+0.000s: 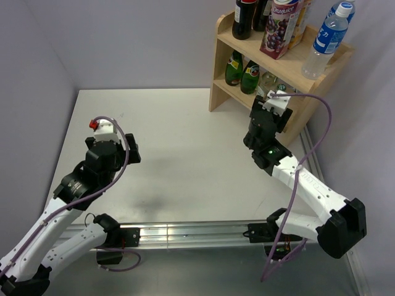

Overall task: Place and organize the beverage onto the shelf
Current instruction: Place the drink on the shelf.

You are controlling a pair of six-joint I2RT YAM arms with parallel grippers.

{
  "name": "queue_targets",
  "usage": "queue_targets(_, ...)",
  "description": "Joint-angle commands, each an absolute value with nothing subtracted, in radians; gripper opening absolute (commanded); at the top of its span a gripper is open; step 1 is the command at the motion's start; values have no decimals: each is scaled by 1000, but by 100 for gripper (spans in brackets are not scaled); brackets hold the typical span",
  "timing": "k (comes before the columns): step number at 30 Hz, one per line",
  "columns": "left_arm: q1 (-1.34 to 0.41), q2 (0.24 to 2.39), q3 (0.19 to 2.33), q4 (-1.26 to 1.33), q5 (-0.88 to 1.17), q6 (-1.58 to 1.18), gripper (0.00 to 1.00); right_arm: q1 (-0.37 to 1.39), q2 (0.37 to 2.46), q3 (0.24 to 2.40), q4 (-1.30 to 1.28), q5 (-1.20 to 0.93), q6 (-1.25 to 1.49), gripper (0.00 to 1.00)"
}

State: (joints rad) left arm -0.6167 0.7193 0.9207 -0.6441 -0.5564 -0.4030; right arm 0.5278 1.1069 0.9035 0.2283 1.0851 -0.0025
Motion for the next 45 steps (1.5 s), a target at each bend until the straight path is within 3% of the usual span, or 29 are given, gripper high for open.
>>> queue_targets(1, -614, 680, 922, -549, -502, -391, 99, 500, 1129, 982, 454, 1163, -64, 0)
queue_targets(38, -581, 696, 900, -503, -291, -368, 100, 305, 1342, 928, 468, 1108, 130, 0)
queue_targets(45, -577, 699, 899, -500, -284, -368, 99, 269, 1374, 954, 422, 1077, 164, 6)
